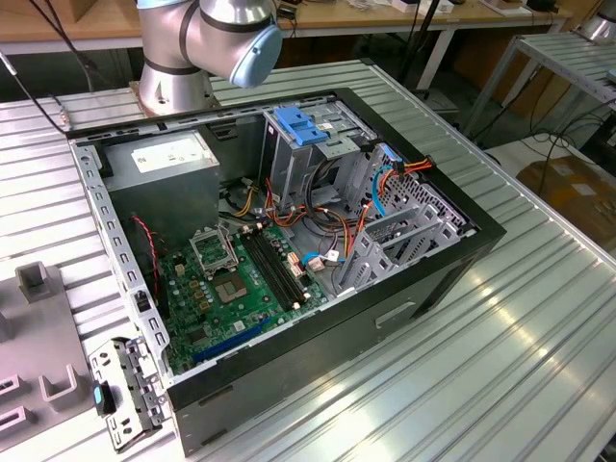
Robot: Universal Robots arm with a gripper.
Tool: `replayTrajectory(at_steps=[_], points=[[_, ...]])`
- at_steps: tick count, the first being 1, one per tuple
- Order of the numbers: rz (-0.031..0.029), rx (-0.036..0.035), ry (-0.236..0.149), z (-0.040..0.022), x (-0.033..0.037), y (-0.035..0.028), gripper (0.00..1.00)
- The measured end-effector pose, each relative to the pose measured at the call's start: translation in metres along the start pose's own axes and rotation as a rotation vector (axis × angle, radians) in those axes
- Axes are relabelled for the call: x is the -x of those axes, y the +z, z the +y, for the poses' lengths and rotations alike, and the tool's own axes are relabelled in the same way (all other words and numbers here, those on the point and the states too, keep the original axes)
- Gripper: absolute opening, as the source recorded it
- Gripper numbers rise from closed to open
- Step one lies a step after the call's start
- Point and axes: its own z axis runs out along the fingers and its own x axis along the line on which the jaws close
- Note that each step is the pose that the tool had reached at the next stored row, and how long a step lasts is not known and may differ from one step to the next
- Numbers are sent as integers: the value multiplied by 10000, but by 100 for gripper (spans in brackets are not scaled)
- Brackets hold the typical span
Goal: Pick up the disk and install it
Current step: 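Reach for the disk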
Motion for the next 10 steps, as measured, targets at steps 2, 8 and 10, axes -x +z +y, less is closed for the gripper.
replayTrajectory(at_steps=[2, 8, 10], points=[[0, -1, 0, -2, -28, -1, 11], [1, -1, 1, -5, -147, -4, 11], [-1, 0, 0, -6, -287, -6, 11]])
